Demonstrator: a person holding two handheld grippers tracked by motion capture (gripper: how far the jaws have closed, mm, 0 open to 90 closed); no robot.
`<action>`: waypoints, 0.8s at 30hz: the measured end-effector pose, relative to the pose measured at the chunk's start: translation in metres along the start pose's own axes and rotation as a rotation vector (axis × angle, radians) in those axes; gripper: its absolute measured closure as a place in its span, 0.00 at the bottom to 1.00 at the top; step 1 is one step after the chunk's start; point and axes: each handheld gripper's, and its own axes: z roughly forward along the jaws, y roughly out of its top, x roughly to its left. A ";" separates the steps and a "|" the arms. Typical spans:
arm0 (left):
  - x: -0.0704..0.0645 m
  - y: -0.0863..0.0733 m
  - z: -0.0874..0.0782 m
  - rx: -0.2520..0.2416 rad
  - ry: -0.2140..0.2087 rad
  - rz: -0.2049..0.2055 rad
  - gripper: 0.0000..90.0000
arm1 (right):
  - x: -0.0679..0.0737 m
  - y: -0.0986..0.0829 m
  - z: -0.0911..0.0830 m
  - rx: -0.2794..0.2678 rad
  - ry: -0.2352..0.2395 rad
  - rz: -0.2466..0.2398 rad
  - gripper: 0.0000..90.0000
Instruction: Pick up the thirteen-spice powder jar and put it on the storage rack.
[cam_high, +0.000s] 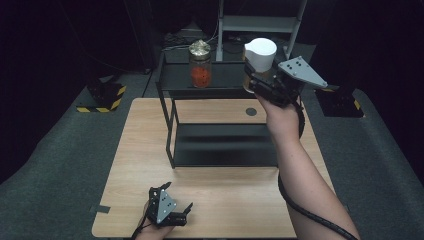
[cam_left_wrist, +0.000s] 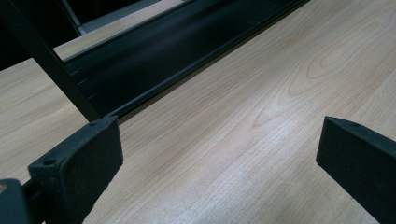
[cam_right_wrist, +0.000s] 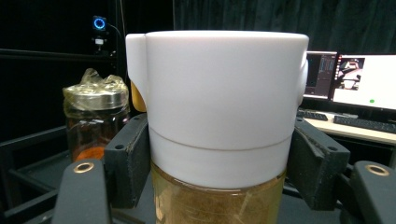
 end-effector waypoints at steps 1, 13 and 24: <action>0.000 0.000 0.000 -0.002 0.000 -0.005 0.01 | -0.001 0.001 0.003 0.003 -0.002 -0.003 0.33; 0.004 -0.003 -0.001 -0.015 -0.009 -0.021 0.01 | -0.010 0.000 0.024 0.003 -0.026 0.023 0.33; 0.004 -0.004 -0.002 -0.023 -0.011 -0.025 0.01 | -0.013 -0.007 0.037 0.020 -0.039 0.025 0.33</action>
